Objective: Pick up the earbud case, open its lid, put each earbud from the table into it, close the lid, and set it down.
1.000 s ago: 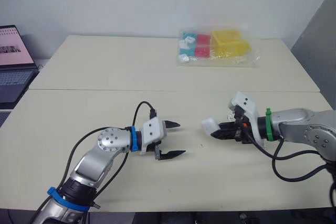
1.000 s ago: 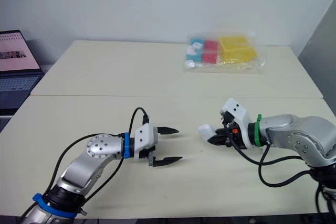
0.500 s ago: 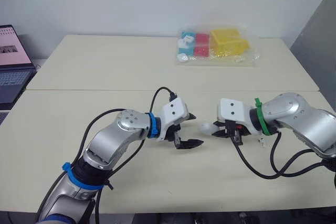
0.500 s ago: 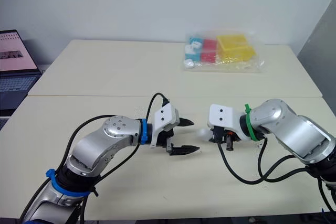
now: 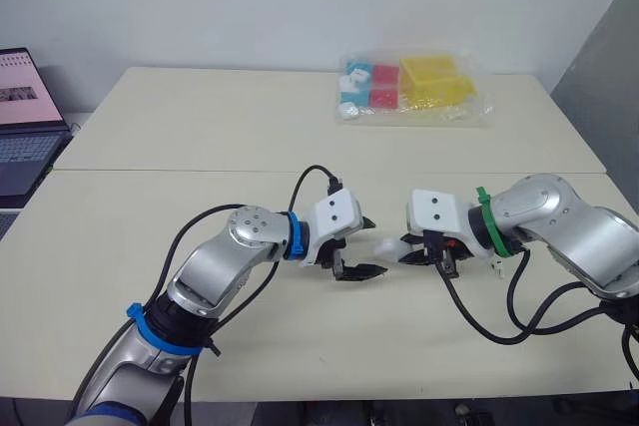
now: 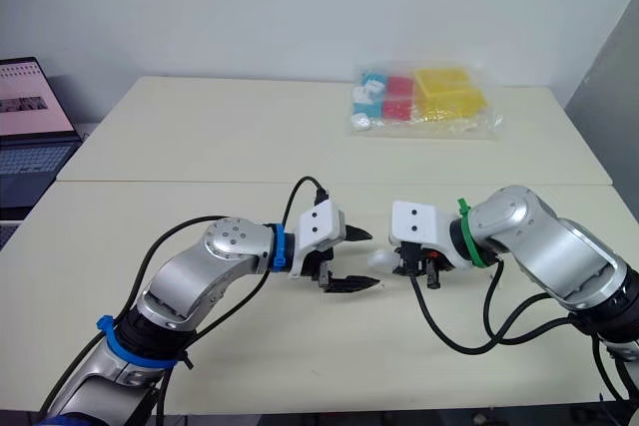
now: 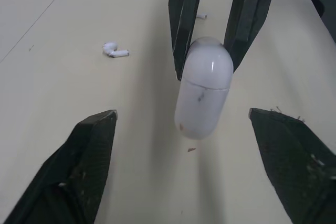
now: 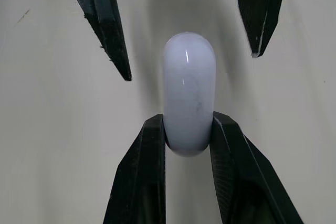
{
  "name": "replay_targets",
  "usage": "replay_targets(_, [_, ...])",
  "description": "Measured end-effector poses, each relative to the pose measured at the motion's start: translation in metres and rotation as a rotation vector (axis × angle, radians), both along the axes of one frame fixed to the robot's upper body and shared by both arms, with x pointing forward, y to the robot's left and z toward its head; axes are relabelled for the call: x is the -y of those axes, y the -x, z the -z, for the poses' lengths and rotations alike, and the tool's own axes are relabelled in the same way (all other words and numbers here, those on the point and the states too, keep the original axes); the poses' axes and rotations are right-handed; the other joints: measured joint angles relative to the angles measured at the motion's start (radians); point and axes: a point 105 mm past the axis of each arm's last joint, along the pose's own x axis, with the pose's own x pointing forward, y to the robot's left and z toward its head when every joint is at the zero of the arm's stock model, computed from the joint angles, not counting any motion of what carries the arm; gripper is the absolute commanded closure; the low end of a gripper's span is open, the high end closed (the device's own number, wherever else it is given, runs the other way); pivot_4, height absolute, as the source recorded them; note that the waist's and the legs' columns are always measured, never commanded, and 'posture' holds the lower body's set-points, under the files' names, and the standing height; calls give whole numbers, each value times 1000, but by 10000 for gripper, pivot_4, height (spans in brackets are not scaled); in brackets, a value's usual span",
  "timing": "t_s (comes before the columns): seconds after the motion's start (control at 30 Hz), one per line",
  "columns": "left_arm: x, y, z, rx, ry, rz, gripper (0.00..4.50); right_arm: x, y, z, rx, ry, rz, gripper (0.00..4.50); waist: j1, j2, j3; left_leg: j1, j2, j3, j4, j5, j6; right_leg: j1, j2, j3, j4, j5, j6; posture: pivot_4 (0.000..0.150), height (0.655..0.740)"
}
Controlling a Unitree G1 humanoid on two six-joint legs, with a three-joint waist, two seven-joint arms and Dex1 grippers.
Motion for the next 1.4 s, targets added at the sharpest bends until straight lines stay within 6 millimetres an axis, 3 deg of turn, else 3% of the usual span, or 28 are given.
replay_targets(0.3, [4,2,1,3,2,22,36734,-1,-1,0,6,0,-5,37509,0,0,0,3,0,0,1,0,0,0,0,0,7,-2,-2,1500,7400])
replay_targets(0.63, [3,3,3,11,-19,30,36770,-4,-1,2,-28,-9,-2,37509,-1,0,0,4,0,0,1,0,0,0,0,0,8,-2,-3,1500,7400])
replay_targets(0.67, [3,3,3,13,-18,30,36770,-3,-1,1,-28,-11,-2,30304,-1,0,0,4,0,0,1,0,0,0,0,0,8,-2,-3,1500,7400])
replay_targets(0.73, [4,2,4,9,-15,24,36984,-2,-2,-5,-7,-25,-4,25093,-1,0,0,4,0,0,1,0,0,0,0,0,8,-2,-3,1500,7400])
replay_targets(0.93, [1,3,11,-39,30,-6,37013,10,2,-12,11,-47,-3,2113,0,0,0,4,0,0,1,0,0,0,0,-1,8,-2,-3,1500,7400])
replay_targets(0.97, [-2,3,12,-60,62,-21,37013,15,3,-16,25,-47,1,89,0,0,0,4,0,0,1,0,0,0,0,0,8,-2,-3,1500,7400])
replay_targets(1.07, [-12,1,19,-123,134,-71,37013,33,4,-31,98,-60,4,0,0,0,0,4,0,0,1,0,0,0,0,-1,8,-2,-3,1500,7400])
replay_targets(1.13, [-15,-1,18,-158,221,-92,37014,34,5,-40,169,-115,-18,0,0,0,0,4,0,0,0,0,0,1,0,0,8,-2,-3,1500,7400])
replay_targets(1.23, [-13,1,9,-183,408,-103,37014,16,12,-41,238,-301,-52,0,-1,-2,0,5,0,0,1,0,0,1,0,-1,9,-2,-3,1500,7400])
replay_targets(1.4, [-16,1,6,-141,433,-95,37014,-2,13,-39,287,-412,-28,0,-2,-1,0,7,0,0,1,0,0,2,0,0,10,-2,-3,1500,7400])
